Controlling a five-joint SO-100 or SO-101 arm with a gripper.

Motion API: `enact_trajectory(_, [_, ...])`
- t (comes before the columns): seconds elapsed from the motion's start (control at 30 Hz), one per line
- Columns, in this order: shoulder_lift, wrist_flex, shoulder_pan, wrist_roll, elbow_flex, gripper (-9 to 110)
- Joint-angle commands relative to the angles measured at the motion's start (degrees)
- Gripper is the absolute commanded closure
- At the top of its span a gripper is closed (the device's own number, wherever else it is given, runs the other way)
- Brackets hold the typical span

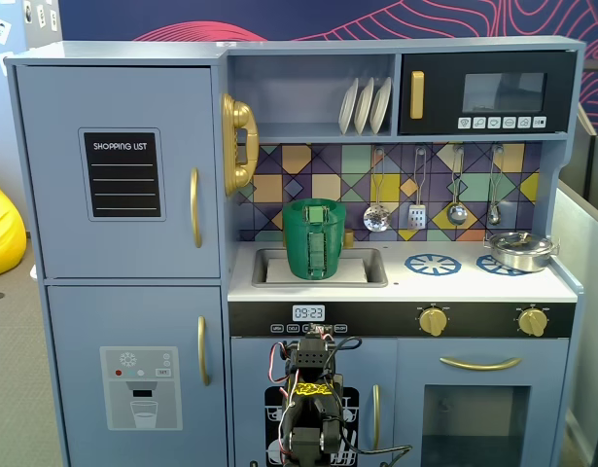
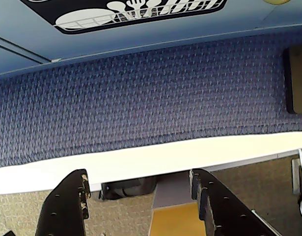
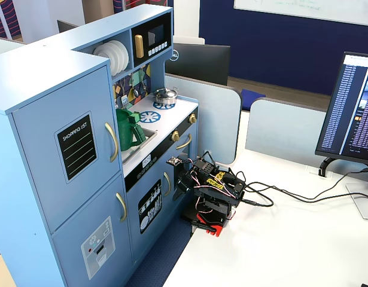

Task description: Take off the lid from the green recipient and place it on the counter

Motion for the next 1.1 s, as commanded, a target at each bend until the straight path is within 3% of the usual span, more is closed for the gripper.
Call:
enact_trajectory(0.0, [-0.44, 9.93, 3.78, 2.46, 0.70, 101])
enact_trajectory(0.47, [-0.62, 8.53, 3.96, 1.67, 0.62, 101])
enact_trajectory(0.7, [-1.41, -15.56, 10.72, 2.90, -16.00, 101])
enact_trajectory(0.8, [-3.78, -29.09, 11.60, -3.52, -24.35, 101])
enact_trajectory(0.9, [-8.26, -35.33, 9.93, -4.04, -33.05, 101])
enact_trajectory(1.0, [-14.24, -35.51, 8.61, -4.57, -41.84, 80])
enact_trajectory(1.07, [-17.05, -35.51, 7.82, -5.63, -45.62, 73])
